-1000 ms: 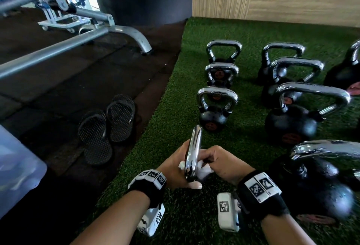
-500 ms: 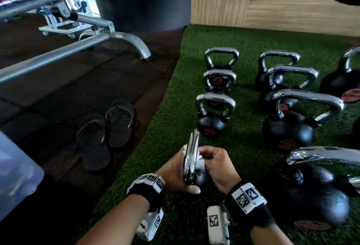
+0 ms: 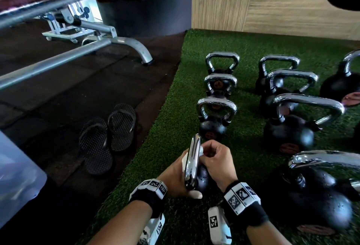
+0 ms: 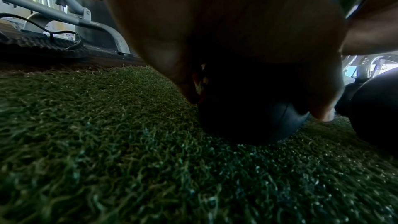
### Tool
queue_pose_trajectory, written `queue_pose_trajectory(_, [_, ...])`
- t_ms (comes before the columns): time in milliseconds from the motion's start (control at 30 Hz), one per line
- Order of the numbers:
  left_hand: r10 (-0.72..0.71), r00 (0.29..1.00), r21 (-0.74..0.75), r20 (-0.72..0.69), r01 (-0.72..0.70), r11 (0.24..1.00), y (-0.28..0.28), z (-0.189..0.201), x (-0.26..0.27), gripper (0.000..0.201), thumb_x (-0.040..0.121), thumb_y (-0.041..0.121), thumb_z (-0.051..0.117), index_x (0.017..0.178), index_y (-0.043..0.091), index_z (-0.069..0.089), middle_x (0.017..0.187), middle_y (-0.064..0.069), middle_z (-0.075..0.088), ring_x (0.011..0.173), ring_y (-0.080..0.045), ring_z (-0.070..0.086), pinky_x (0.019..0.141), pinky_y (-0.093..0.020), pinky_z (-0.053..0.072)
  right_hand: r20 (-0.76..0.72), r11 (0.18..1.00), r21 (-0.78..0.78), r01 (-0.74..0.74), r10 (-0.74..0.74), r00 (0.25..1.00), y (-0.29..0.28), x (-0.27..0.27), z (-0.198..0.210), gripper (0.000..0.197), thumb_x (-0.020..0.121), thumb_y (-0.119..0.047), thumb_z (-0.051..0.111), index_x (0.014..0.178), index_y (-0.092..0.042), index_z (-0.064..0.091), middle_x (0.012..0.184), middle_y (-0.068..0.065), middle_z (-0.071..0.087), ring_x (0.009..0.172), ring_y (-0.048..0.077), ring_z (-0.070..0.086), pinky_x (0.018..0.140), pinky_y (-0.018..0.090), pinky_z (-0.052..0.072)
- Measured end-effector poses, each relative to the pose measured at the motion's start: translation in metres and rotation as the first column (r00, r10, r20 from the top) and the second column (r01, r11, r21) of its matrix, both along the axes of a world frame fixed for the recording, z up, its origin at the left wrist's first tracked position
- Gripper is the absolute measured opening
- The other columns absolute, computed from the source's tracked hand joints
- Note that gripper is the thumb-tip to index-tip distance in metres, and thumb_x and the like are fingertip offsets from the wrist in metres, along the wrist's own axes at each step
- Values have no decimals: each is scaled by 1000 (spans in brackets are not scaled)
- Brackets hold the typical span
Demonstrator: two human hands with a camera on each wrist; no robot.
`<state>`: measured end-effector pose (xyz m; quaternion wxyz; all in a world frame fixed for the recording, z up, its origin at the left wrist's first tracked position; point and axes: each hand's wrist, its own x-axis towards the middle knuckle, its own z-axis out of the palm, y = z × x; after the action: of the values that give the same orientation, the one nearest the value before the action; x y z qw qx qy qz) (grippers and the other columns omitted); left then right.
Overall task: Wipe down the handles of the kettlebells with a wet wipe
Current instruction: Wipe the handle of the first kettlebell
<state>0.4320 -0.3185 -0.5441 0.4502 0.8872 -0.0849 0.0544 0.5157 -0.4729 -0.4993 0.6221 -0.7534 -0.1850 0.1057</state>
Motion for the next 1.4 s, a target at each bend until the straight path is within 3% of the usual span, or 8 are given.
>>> queue_pose_trajectory(167, [40, 998, 30, -51, -39, 999, -1, -3, 2, 121, 53, 46, 99, 152, 35, 30, 149, 24, 35, 141, 2, 38, 115, -10, 30, 92, 984, -62, 167, -161, 983, 8, 1, 1, 18, 73, -11, 79, 73, -26, 70, 72, -13, 73, 66, 2, 68, 60, 12, 50])
queue_pose_trajectory(433, [45, 997, 24, -56, -44, 999, -2, 2, -1, 128, 57, 34, 100, 156, 20, 21, 155, -3, 39, 148, -16, 36, 121, -40, 35, 81, 943, -235, 237, -224, 971, 18, 10, 5, 8, 75, -23, 76, 72, -23, 69, 67, -8, 71, 69, 3, 65, 69, 21, 49])
queue_pose_trajectory(567, [82, 992, 64, -98, -76, 995, -3, 1, -1, 121, 55, 43, 98, 152, 39, 25, 154, 7, 39, 144, -8, 38, 120, -32, 36, 73, 928, -300, 222, -210, 975, 21, 7, -2, 12, 74, -26, 78, 71, -20, 68, 64, -8, 67, 63, 4, 61, 54, 7, 38])
queue_pose_trajectory(733, [33, 989, 57, -143, -26, 998, 1, 7, -1, 105, 50, 48, 93, 135, 59, 33, 143, 17, 40, 142, -1, 37, 110, -5, 28, 59, 947, -297, 124, -111, 992, 15, -5, 3, 10, 83, -15, 70, 90, -16, 64, 79, -5, 68, 76, 10, 62, 67, 20, 46])
queue_pose_trajectory(867, [-137, 952, 76, -272, 163, 984, 10, 21, 7, 94, 69, 26, 91, 149, 27, 41, 154, -2, 36, 147, -17, 32, 124, -28, 25, -26, 962, -270, -34, 28, 999, -11, -32, 9, 29, 83, -9, 68, 103, -29, 65, 89, -4, 72, 83, 9, 67, 77, 31, 55])
queue_pose_trajectory(1067, [119, 914, 44, -388, -111, 993, 32, 72, 33, 112, 84, -20, 58, 161, 38, 1, 162, -5, 34, 135, -28, 53, 85, -32, 57, -110, 972, -183, -149, 130, 985, -29, -65, 27, 20, 74, -26, 65, 91, -26, 76, 87, -4, 71, 78, 10, 66, 71, 31, 56])
queue_pose_trajectory(1267, [16, 961, 280, -276, 64, 958, 23, 115, 55, 93, 75, -17, 50, 142, 46, 51, 130, 17, 55, 97, 13, 58, 66, -2, 43, 221, 890, -454, 49, 60, 973, -16, -73, 38, 41, 60, -61, 84, 83, -34, 62, 90, -14, 47, 75, -4, 49, 65, 2, 39])
queue_pose_trajectory(1400, [89, 943, 291, -320, 9, 957, 19, 114, 50, 72, 77, -13, 42, 112, 47, 63, 101, 12, 65, 62, -21, 60, 53, -27, 42, 298, 869, -488, 74, 87, 951, -19, -71, 42, 38, 60, -57, 84, 70, -29, 61, 84, -13, 46, 71, 1, 49, 57, 10, 39])
